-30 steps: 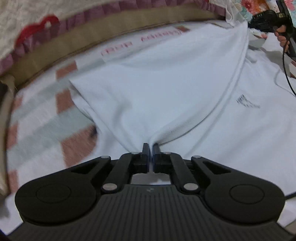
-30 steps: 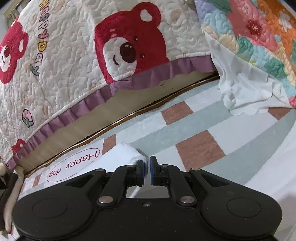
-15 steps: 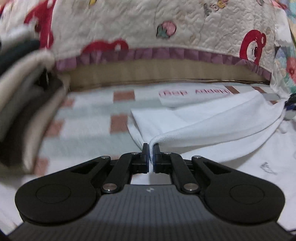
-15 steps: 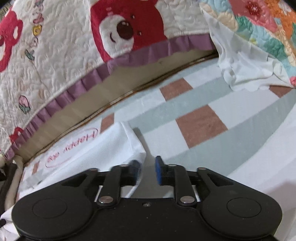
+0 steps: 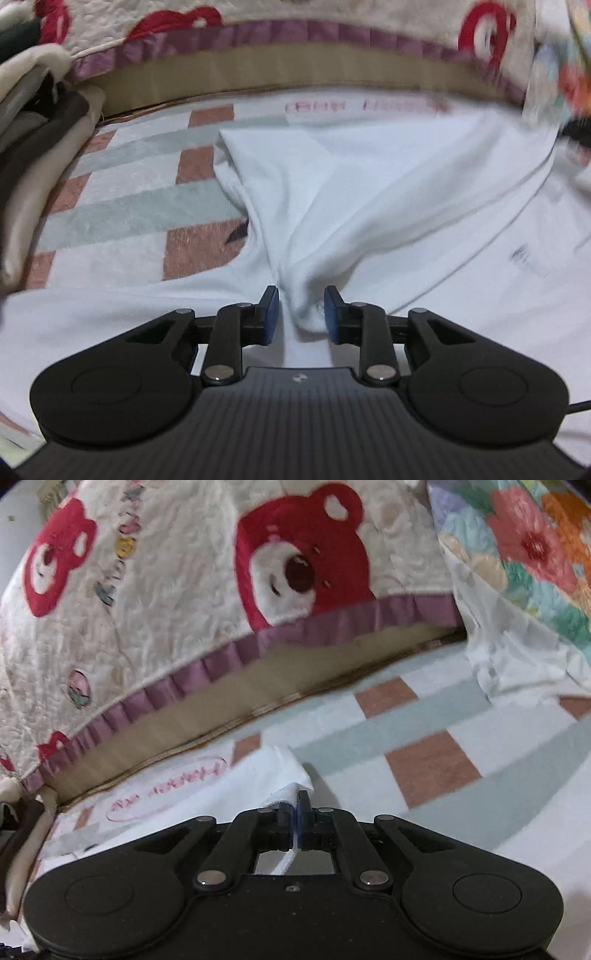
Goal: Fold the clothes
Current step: 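Grasp the folded edge with the left gripper while the right gripper grasps the hem, then lay the shirt side down and open both grippers, releasing the fold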
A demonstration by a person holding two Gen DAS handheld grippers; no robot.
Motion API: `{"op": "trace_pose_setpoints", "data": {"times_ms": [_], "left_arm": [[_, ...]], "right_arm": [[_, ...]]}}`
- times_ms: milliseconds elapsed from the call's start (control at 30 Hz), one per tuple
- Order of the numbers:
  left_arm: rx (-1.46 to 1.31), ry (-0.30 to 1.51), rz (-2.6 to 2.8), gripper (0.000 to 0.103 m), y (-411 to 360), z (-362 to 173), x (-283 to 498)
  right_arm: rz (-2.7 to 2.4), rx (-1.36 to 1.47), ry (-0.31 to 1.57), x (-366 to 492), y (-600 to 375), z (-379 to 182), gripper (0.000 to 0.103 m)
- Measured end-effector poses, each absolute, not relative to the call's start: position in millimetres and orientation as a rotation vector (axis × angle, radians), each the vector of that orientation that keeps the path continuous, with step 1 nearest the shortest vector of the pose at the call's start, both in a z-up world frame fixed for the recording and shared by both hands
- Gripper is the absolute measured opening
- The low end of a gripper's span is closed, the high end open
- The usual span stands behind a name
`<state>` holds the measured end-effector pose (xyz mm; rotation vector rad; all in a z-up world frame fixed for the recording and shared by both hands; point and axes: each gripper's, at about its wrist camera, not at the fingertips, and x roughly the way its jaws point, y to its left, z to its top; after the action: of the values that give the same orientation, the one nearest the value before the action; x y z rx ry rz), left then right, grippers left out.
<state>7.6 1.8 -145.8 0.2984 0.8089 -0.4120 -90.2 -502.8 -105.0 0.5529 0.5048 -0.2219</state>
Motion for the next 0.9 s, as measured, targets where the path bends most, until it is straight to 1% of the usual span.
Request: {"op": "trace_pose_setpoints", "data": {"times_ms": [33, 67, 167, 267, 367, 467, 567, 667, 900], "left_arm": [[0.369, 0.808, -0.379, 0.006, -4.7, -147.0, 9.6], [0.473, 0.765, -0.352, 0.004, -10.3, -140.5, 13.5], [0.553, 0.591, -0.337, 0.003, -8.5, -86.2, 43.5], [0.558, 0.456, -0.286, 0.003, -4.5, -20.8, 96.1], [0.481, 0.413, -0.248, 0.003, -5.9, 28.3, 156.0], [0.483, 0.370, -0.202, 0.003, -18.7, 46.6, 210.2], [0.528, 0.349, -0.183, 0.003, -32.0, 40.6, 246.3], [0.511, 0.393, -0.156, 0.003, -40.0, 24.0, 275.3], [0.434, 0.592, -0.178, 0.004, -37.7, -49.2, 312.0]], "right_arm": [[-0.213, 0.561, 0.491, -90.0, -501.9, -97.8, 0.004], [-0.204, 0.570, 0.478, -89.7, -501.1, -90.5, 0.004], [-0.178, 0.595, 0.438, -88.9, -498.5, -68.8, 0.004], [-0.152, 0.620, 0.397, -88.1, -496.0, -47.1, 0.004], [-0.134, 0.572, 0.373, -54.8, -494.9, -3.2, 0.004], [-0.136, 0.494, 0.309, -13.6, -498.9, 49.1, 0.004], [-0.154, 0.409, 0.293, 31.4, -498.7, 88.0, 0.004], [-0.189, 0.321, 0.346, 79.4, -500.0, 97.7, 0.004], [-0.167, 0.277, 0.520, 137.4, -512.9, 38.4, 0.003]]}}
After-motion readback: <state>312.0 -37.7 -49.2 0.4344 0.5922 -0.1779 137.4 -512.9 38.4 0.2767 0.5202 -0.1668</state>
